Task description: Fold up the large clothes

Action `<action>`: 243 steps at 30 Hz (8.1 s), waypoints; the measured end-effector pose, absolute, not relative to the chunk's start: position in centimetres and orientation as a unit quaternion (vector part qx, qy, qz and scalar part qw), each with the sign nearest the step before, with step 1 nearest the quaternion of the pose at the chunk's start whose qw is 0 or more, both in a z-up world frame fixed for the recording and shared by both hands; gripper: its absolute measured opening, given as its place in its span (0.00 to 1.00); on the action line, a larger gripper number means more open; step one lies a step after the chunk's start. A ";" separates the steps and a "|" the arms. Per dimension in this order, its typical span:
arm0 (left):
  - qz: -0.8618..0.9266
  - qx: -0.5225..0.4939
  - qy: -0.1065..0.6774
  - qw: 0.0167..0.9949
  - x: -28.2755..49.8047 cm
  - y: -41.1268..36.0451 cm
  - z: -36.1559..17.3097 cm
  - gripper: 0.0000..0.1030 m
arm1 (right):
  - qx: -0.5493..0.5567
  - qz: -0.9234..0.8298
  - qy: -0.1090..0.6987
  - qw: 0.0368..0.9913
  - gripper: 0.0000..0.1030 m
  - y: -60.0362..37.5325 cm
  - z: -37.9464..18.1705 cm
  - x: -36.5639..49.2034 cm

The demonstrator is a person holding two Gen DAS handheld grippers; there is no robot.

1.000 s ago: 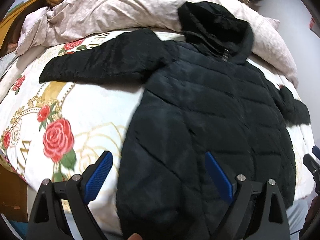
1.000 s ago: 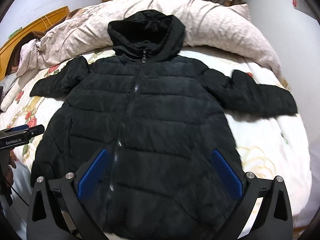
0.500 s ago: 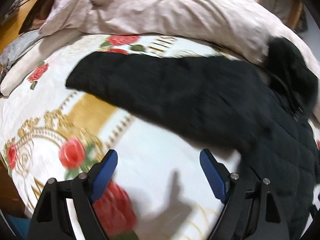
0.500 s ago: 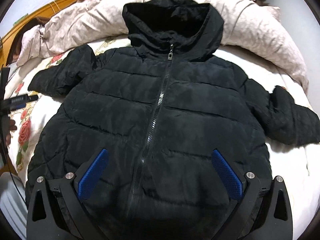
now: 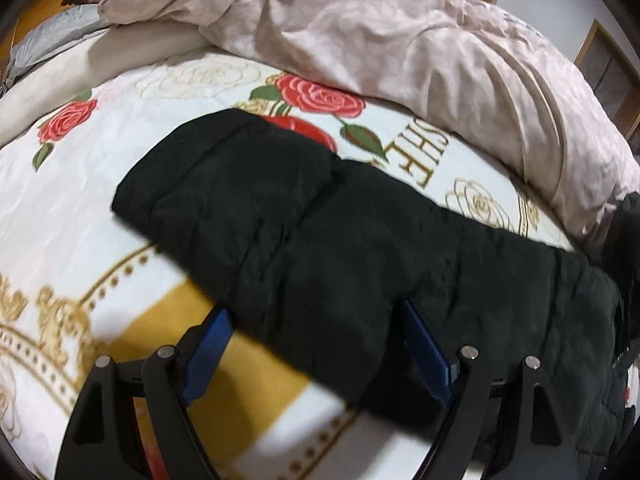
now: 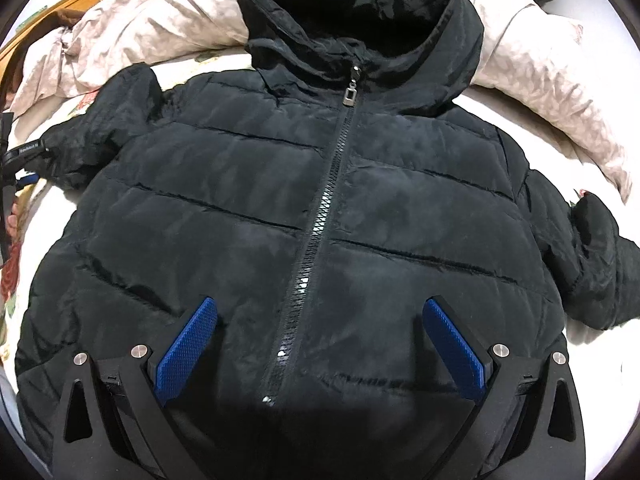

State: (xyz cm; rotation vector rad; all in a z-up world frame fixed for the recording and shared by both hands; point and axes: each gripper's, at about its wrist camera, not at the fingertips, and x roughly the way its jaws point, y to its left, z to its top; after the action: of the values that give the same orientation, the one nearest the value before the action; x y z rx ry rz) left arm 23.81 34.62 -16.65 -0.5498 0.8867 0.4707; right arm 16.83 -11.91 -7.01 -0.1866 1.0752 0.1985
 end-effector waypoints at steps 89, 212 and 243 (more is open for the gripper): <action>0.009 -0.131 0.444 0.887 31.5 11.8 -9.2 0.73 | 0.045 0.026 0.502 0.864 0.47 -27.3 -8.3 28.0; -0.016 -0.147 0.404 0.903 21.6 11.0 -2.1 0.74 | 0.103 0.167 0.463 0.865 0.27 -13.5 -7.6 27.0; -0.047 -0.084 0.452 0.887 28.5 -0.6 -10.5 0.18 | 0.111 -0.017 0.456 0.883 0.68 -31.2 -11.5 28.0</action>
State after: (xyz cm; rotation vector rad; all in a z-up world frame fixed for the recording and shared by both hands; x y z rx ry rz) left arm 28.51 -0.58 -10.50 -0.1739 0.9406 -0.0967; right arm 27.96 -31.21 -11.45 0.2312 0.9497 -0.0355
